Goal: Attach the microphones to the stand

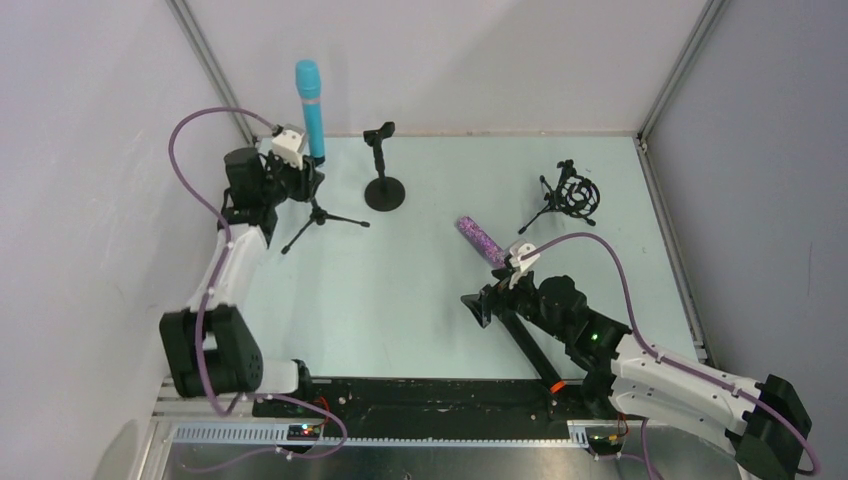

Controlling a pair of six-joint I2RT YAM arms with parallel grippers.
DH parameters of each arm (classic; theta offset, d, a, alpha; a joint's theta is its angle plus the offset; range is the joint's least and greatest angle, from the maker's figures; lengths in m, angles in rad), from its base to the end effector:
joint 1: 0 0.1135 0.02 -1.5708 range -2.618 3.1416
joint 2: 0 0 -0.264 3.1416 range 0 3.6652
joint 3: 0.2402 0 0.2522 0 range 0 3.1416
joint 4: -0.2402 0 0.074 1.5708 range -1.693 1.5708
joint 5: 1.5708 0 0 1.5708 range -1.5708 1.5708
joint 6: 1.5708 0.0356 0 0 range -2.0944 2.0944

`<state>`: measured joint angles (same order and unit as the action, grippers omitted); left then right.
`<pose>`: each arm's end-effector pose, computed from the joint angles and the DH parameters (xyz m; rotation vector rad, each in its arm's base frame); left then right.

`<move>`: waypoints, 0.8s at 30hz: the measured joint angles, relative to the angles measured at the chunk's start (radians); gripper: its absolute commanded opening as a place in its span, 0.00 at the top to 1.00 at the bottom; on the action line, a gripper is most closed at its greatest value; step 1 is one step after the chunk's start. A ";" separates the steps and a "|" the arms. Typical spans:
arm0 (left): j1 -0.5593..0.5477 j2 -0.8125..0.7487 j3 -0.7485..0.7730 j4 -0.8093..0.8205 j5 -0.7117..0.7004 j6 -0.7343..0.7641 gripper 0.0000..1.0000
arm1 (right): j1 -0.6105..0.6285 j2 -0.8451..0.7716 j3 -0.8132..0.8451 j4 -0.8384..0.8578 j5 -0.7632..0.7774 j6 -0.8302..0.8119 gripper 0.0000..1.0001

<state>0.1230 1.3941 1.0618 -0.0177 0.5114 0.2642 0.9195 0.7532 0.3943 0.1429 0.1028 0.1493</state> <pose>0.3231 0.0224 0.3142 0.4680 1.8215 -0.2256 0.1149 0.1447 0.2408 -0.6189 1.7291 0.6705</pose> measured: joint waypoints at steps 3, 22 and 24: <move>-0.075 -0.108 -0.044 0.000 -0.016 0.008 1.00 | -0.001 0.013 0.000 0.018 -0.012 0.005 0.01; -0.505 -0.127 -0.089 0.039 0.058 -0.013 1.00 | -0.007 0.111 0.000 0.104 -0.002 0.013 0.03; -0.529 -0.104 -0.094 0.043 0.071 -0.016 1.00 | -0.007 0.149 0.000 0.145 0.005 0.010 0.03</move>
<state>-0.4065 1.2900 0.9680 0.0250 0.5819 0.2485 0.9123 0.9020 0.3943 0.2882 0.1081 0.1593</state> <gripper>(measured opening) 0.448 0.975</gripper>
